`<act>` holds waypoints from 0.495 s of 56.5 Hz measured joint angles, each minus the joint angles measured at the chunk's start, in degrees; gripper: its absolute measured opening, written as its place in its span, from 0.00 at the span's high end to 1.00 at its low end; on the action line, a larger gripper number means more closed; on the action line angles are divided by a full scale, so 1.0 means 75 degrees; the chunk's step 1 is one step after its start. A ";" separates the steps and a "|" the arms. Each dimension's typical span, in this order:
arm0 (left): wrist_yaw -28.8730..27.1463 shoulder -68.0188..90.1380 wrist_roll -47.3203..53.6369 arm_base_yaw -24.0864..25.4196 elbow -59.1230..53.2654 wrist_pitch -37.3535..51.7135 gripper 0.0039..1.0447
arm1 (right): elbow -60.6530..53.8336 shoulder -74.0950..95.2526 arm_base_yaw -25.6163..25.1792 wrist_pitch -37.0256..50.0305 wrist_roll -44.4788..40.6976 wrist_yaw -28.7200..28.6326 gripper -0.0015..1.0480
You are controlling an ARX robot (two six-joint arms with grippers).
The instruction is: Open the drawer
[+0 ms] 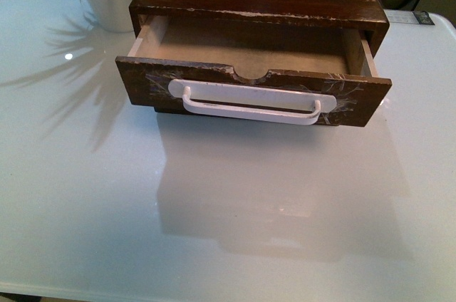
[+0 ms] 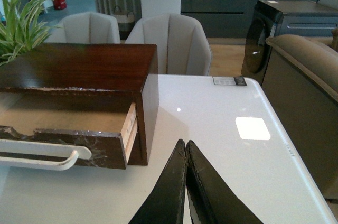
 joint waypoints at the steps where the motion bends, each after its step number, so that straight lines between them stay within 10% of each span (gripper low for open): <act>1: -0.0003 0.0000 0.0000 0.0000 0.0000 0.0000 0.98 | 0.0000 0.0000 0.0000 0.0000 0.0003 0.0000 0.98; 8: -0.0003 0.0000 -0.0003 0.0000 0.0000 0.0000 0.98 | 0.0000 0.0000 0.0000 0.0000 0.0000 0.0000 0.91; 28: -0.0003 0.0000 0.0000 0.0000 0.0000 0.0000 0.39 | 0.0000 0.0000 0.0000 0.0000 0.0000 -0.0003 0.34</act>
